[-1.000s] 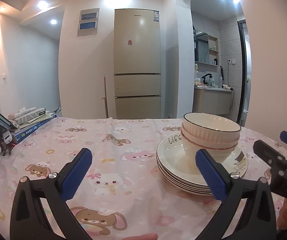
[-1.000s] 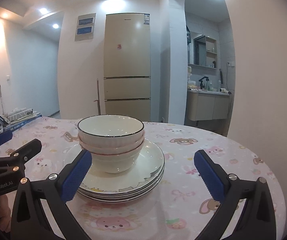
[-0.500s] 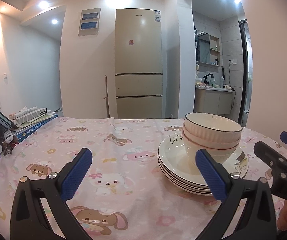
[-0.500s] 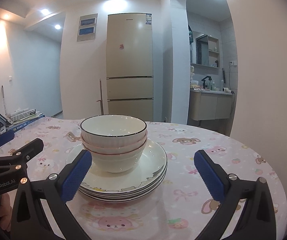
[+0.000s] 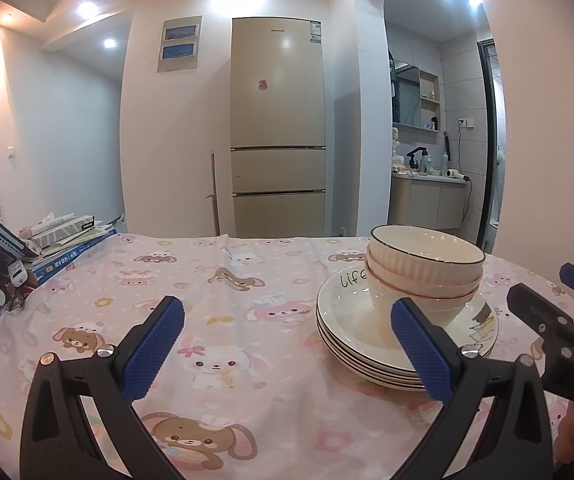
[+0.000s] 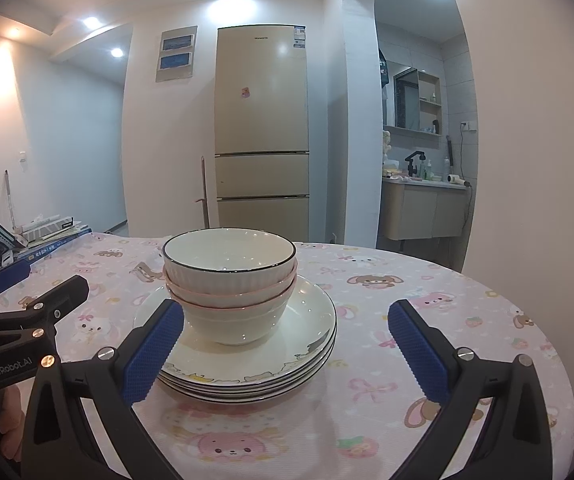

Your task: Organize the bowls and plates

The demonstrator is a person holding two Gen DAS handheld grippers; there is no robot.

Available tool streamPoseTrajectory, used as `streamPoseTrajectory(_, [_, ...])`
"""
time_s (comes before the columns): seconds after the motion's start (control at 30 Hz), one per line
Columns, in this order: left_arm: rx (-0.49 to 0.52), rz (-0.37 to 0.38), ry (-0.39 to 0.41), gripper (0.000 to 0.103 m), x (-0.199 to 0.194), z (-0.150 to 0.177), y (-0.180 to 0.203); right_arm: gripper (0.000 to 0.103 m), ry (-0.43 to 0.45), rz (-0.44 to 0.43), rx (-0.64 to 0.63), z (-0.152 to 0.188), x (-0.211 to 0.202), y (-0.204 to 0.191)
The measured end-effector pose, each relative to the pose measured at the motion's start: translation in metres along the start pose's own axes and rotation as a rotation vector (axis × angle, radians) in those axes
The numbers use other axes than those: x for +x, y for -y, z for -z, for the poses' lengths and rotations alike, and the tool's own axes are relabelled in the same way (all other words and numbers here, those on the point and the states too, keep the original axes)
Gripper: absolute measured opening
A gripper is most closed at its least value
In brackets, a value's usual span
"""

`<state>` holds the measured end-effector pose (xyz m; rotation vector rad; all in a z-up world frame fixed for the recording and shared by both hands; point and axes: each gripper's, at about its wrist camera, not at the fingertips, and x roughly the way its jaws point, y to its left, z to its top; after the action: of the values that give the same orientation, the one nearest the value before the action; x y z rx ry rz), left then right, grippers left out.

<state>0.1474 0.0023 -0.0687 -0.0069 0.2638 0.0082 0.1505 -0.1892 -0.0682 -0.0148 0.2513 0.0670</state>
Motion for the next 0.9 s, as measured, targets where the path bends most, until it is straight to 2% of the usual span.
streamPoseTrajectory(0.9, [0.002,0.001,-0.002,0.103,-0.0014,-0.0002,0.0011,0.103,-0.005,-0.005,0.002,0.0000,0.0026,-0.0007])
